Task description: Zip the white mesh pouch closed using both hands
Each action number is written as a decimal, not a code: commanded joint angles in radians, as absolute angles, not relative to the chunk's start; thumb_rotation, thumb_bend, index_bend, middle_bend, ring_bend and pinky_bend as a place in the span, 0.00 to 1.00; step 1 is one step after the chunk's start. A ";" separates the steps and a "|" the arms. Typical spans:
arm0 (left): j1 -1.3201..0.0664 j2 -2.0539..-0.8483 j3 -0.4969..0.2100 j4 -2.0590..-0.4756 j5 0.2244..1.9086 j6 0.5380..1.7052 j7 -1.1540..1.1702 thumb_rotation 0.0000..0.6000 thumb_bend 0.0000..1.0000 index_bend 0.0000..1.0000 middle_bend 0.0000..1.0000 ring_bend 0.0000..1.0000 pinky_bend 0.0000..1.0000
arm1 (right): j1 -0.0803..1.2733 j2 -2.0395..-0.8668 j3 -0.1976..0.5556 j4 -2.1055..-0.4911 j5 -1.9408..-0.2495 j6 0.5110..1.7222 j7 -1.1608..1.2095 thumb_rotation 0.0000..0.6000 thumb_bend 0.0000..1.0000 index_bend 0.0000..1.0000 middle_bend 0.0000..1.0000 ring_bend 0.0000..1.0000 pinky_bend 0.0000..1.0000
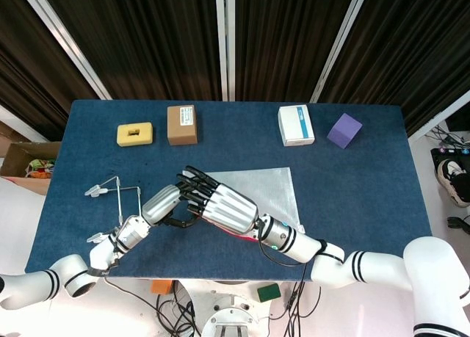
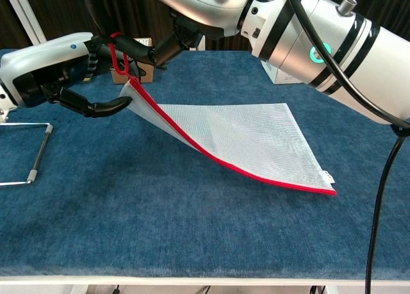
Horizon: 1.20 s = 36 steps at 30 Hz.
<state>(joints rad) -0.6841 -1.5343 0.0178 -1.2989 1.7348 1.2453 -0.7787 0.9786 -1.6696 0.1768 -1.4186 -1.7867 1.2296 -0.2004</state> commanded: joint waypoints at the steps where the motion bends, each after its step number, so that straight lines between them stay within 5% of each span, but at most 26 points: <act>1: -0.683 -1.540 0.021 -1.292 1.733 1.251 -0.787 1.00 0.45 0.58 0.20 0.07 0.14 | 0.976 -1.669 0.174 -1.417 -1.788 1.233 -0.198 1.00 0.44 0.69 0.30 0.00 0.04; 36: -0.639 -1.572 0.009 -1.211 1.652 1.346 -1.351 1.00 0.52 0.62 0.22 0.07 0.14 | 0.885 -1.661 0.055 -1.358 -1.928 1.320 -0.369 1.00 0.44 0.69 0.30 0.00 0.00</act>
<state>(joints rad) -0.6420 -1.5695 0.0153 -1.2193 1.6612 1.3434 -1.3351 0.8913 -1.6641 0.0607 -1.3561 -1.9219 1.3151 -0.3609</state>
